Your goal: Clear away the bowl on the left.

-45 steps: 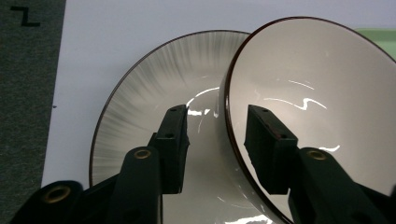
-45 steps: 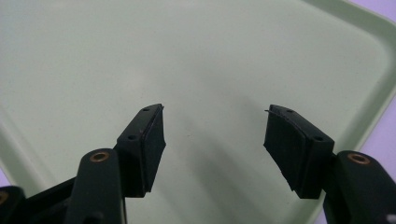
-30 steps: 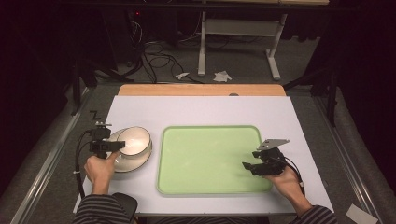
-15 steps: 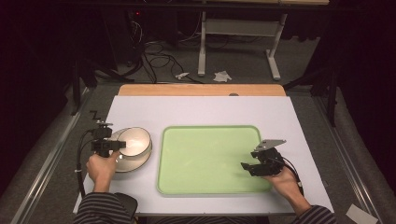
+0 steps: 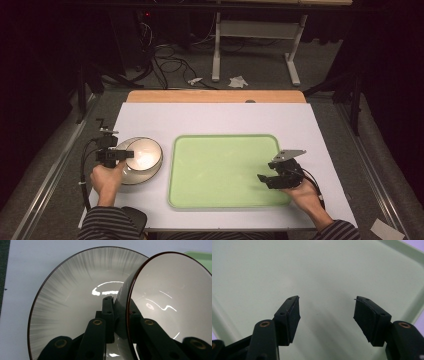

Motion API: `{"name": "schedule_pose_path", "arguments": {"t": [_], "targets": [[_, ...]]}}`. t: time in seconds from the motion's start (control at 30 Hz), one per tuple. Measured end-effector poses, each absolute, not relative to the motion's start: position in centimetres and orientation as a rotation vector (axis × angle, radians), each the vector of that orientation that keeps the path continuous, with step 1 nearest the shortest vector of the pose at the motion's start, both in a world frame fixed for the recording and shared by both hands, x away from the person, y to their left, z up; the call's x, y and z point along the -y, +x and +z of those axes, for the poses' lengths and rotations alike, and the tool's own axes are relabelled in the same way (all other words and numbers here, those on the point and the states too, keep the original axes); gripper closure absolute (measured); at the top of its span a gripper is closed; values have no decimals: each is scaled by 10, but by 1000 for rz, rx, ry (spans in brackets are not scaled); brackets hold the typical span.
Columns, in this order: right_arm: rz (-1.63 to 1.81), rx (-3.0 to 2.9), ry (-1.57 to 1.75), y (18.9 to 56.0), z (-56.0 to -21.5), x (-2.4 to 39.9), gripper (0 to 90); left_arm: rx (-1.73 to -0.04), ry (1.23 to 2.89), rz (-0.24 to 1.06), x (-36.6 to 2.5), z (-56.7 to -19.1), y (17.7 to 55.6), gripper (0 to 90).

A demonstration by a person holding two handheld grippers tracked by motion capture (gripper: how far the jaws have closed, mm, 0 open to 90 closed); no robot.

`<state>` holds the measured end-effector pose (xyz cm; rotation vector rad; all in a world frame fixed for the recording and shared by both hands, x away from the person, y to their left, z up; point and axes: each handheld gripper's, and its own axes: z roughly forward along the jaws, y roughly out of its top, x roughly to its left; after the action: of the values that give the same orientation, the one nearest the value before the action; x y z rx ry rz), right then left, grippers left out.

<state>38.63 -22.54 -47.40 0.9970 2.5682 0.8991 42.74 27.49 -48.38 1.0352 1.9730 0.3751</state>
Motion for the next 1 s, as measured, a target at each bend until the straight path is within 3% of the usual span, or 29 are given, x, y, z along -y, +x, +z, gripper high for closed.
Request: {"name": "schedule_pose_path", "arguments": {"t": [0.47, 1.0], "targets": [[905, -2555, 1017, 386, -474, 228, 388, -1845, 1093, 381, -255, -454, 417, 819], [889, -2569, 1017, 386, -475, 229, 385, -1717, 1165, 272, -220, -432, 411, 819]]}}
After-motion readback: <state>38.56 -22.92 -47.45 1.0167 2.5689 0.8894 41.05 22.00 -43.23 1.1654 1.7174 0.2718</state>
